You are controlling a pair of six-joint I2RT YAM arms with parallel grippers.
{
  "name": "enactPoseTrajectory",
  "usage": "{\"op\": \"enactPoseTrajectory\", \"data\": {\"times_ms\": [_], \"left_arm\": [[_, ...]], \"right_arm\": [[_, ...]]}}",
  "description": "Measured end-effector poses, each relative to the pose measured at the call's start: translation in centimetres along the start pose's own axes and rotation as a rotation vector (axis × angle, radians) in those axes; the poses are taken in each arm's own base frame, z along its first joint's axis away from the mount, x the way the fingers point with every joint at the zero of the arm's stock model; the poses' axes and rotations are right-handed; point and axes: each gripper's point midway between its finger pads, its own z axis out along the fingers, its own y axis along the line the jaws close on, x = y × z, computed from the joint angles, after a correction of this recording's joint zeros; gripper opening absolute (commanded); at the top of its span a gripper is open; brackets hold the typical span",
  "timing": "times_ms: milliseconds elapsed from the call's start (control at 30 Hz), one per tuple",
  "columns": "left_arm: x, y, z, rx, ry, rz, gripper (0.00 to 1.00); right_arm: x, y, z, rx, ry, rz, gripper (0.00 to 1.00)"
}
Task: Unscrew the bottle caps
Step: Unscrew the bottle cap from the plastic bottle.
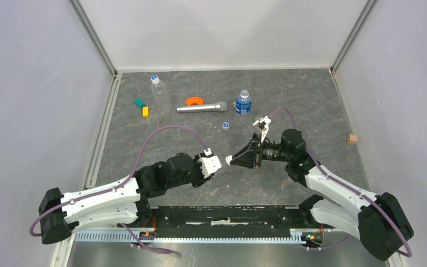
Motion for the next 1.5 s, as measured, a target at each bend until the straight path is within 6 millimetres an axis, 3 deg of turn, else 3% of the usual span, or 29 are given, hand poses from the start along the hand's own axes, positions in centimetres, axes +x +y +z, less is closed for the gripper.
{"op": "enactPoseTrajectory", "data": {"times_ms": [167, 267, 633, 767, 833, 900, 1133, 1500], "left_arm": [[-0.1, -0.2, -0.1, 0.015, -0.007, -0.001, 0.07], [-0.2, -0.9, -0.1, 0.05, -0.012, -0.002, 0.07], [-2.2, -4.4, -0.8, 0.264, -0.093, -0.005, 0.08], [-2.5, -4.9, -1.0, 0.297, -0.093, -0.006, 0.09], [-2.4, -4.9, -1.0, 0.299, -0.088, -0.006, 0.09], [-2.3, -4.7, -0.9, 0.29, -0.082, -0.008, 0.09], [-1.8, -3.0, -0.5, 0.193, -0.055, -0.009, 0.08], [-1.5, -0.7, 0.0, 0.058, -0.032, -0.009, 0.08]], "right_arm": [[0.3, 0.4, -0.1, -0.036, 0.0, -0.048, 0.05], [0.5, 0.8, -0.5, -0.065, 0.004, -0.162, 0.0], [1.2, 4.4, -2.9, -0.254, -0.042, -0.819, 0.01], [1.4, 4.9, -3.2, -0.284, -0.057, -0.917, 0.24], [1.3, 4.8, -3.2, -0.279, -0.059, -0.924, 0.44], [1.3, 4.5, -3.1, -0.259, -0.06, -0.91, 0.53], [0.2, 1.8, -3.5, -0.033, -0.117, -0.79, 0.67], [-1.4, -0.8, -4.1, 0.195, -0.215, -0.426, 0.68]]}}
